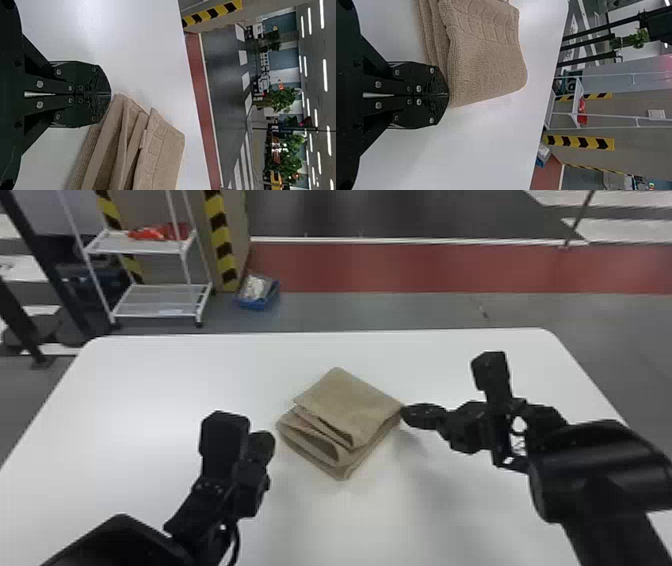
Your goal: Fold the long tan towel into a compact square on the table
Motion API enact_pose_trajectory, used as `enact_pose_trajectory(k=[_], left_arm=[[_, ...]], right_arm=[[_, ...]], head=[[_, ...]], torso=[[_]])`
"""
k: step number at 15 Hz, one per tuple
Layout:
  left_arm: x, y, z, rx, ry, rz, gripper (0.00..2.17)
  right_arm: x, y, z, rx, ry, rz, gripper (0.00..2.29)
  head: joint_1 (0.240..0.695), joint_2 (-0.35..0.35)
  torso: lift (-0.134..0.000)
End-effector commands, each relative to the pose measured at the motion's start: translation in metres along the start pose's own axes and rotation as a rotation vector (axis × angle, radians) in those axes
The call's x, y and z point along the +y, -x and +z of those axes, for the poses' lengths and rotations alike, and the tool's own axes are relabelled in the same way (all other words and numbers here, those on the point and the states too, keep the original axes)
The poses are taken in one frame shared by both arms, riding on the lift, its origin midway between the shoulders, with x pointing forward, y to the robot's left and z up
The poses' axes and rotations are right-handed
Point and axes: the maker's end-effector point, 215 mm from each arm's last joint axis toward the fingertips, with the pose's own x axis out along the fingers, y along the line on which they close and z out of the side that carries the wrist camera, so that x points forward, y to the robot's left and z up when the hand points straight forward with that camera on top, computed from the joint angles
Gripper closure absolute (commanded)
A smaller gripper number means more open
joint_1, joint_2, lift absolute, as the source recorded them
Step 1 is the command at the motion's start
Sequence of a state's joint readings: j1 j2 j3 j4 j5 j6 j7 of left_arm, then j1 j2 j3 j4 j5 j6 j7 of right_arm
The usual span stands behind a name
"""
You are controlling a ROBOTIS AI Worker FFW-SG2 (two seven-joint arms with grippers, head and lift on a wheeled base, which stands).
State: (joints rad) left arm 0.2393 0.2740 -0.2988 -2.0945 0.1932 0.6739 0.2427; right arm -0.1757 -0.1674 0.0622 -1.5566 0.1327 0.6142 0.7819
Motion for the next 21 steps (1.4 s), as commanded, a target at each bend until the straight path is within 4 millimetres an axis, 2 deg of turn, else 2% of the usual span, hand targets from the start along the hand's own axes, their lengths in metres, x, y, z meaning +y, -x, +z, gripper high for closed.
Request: enact_pose_trajectory(k=[1, 3, 5, 7, 10, 12, 14, 17, 21], left_arm=[[0.0, -0.003, -0.003, -0.002, 0.007, -0.003, 2.14], [-0.004, -0.006, -0.01, 0.004, 0.009, -0.006, 2.14], [-0.007, -0.01, -0.009, -0.011, 0.016, -0.013, 2.14], [-0.004, -0.014, -0.009, -0.03, 0.02, -0.01, 2.14], [-0.001, -0.023, 0.003, -0.102, 0.038, -0.04, 2.14], [0.002, -0.033, 0.0, -0.09, 0.041, -0.056, 2.14], [0.006, -0.043, 0.002, -0.117, 0.049, -0.076, 2.14], [0.018, -0.063, -0.001, -0.111, 0.053, -0.096, 2.14], [0.03, -0.072, -0.007, -0.095, 0.058, -0.107, 2.14]], right_arm=[[-0.009, -0.011, 0.02, 0.013, 0.006, -0.015, 2.22], [-0.009, -0.014, 0.02, 0.012, -0.005, -0.013, 2.22], [0.001, -0.003, -0.005, 0.013, -0.045, 0.002, 2.22], [-0.012, 0.033, -0.011, -0.056, -0.093, -0.021, 2.22], [-0.055, 0.096, -0.023, -0.176, -0.163, -0.073, 2.22], [-0.072, 0.128, -0.032, -0.227, -0.205, -0.096, 2.22], [-0.077, 0.15, -0.04, -0.25, -0.226, -0.106, 2.22], [-0.077, 0.171, -0.044, -0.269, -0.233, -0.117, 2.22], [-0.07, 0.177, -0.04, -0.282, -0.231, -0.105, 2.22]], head=[[0.695, -0.006], [0.695, -0.001], [0.695, 0.0], [0.695, -0.007], [0.695, -0.042], [0.695, -0.106], [0.695, -0.141], [0.695, -0.178], [0.695, -0.176]], torso=[[-0.125], [-0.125], [-0.125], [-0.125], [-0.125], [-0.125], [-0.125], [-0.125], [-0.125]])
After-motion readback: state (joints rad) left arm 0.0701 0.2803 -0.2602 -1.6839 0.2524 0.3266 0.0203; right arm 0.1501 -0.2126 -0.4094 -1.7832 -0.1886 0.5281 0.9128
